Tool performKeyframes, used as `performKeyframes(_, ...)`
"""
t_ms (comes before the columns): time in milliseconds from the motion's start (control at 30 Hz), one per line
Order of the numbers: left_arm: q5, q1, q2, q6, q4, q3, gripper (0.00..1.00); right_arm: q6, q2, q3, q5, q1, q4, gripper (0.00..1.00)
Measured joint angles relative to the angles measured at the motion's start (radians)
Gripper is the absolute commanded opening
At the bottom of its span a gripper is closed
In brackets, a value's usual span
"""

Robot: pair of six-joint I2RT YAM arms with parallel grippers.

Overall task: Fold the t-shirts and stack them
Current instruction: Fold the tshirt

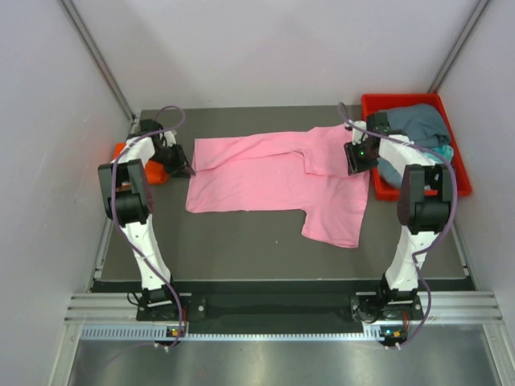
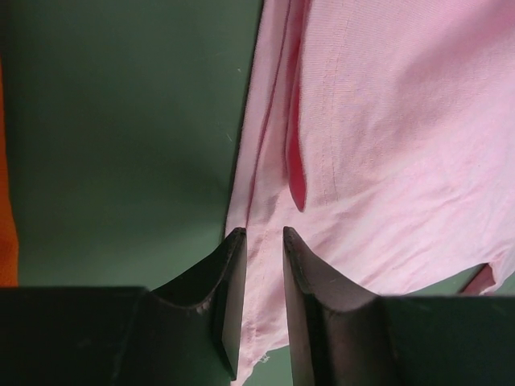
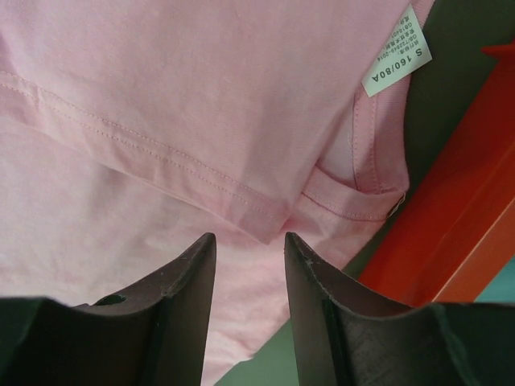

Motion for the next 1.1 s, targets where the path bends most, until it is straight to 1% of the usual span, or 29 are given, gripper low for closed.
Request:
performKeyframes(233,-0.005,0.008,-0.027,0.018,-0.014,-0.024,0.32,0.003,-0.024,0.032,-0.021,0.000,-0.012,0.40)
performKeyframes(333,-0.003,0.014,-0.085,0.050,-0.043,-0.067,0.32,-0.015,-0.087,-0.003,-0.077,0.000,-0.010,0.40)
performKeyframes(400,-0.001,0.015,-0.115,0.091,-0.084,-0.069,0.31,-0.043,-0.149,-0.047,-0.115,0.001,-0.021,0.39)
performKeyframes(567,0.019,0.010,-0.148,0.262,-0.192,-0.051,0.31,-0.154,-0.301,-0.161,-0.194,0.019,-0.063,0.38)
performKeyframes(667,0.025,-0.003,-0.166,0.416,-0.261,-0.035,0.33,-0.245,-0.385,-0.242,-0.223,0.045,-0.103,0.40)
performKeyframes(767,0.015,-0.034,-0.224,0.603,-0.292,-0.047,0.33,-0.345,-0.480,-0.352,-0.236,0.105,-0.145,0.40)
performKeyframes(900,-0.003,-0.076,-0.349,0.804,-0.293,-0.129,0.33,-0.443,-0.590,-0.477,-0.237,0.201,-0.208,0.40)
performKeyframes(967,-0.011,-0.090,-0.386,0.869,-0.296,-0.157,0.33,-0.478,-0.639,-0.526,-0.236,0.240,-0.234,0.40)
performKeyframes(1100,-0.035,-0.093,-0.396,0.934,-0.291,-0.193,0.33,-0.517,-0.711,-0.595,-0.215,0.262,-0.266,0.40)
